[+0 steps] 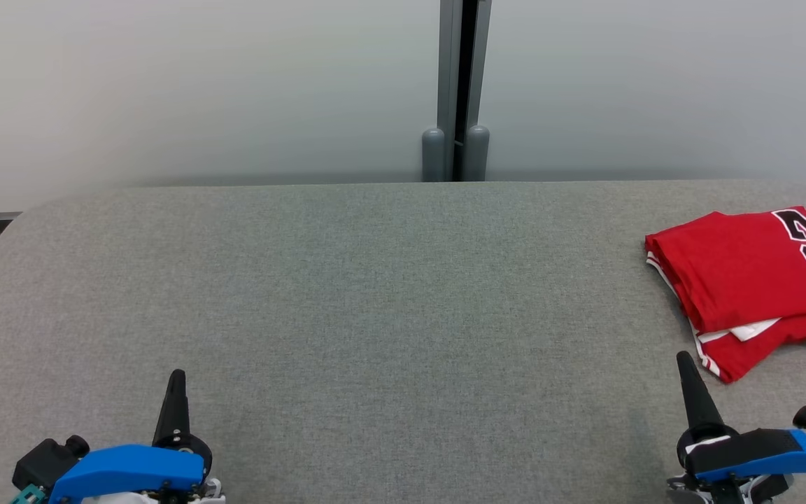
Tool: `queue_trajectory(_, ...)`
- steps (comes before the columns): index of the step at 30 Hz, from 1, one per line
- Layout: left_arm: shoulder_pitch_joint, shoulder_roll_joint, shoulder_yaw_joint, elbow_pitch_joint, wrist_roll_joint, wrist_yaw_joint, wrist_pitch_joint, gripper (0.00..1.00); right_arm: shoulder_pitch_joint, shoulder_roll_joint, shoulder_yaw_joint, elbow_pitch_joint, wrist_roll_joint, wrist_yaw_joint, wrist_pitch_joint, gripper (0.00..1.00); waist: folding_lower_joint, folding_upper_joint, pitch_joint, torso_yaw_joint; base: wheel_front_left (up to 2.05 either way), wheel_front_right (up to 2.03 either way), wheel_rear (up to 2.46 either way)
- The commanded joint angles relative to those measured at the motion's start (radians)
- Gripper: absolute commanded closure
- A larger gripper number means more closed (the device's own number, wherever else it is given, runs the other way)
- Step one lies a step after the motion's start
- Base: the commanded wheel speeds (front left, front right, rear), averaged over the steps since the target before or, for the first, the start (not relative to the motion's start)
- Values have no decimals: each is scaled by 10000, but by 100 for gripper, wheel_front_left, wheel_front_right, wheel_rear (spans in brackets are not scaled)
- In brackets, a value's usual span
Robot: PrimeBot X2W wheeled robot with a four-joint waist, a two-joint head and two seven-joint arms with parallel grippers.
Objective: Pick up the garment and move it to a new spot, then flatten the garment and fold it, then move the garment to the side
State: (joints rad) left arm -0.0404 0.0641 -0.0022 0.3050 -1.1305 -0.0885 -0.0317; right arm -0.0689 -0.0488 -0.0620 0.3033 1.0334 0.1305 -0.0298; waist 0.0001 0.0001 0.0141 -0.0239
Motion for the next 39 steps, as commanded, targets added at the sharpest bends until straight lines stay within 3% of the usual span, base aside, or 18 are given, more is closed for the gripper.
queue_trajectory(1,-227,19,115,-146,-200,-42,68,100,-248,-18,-41,-156,245,3,45,100,-1,-1,-2,4,0,0,0)
queue_trajectory(39,-555,-88,800,-448,-3127,-299,970,100,-385,-21,-356,-454,3760,3,948,100,-1,-1,-63,136,0,0,0)
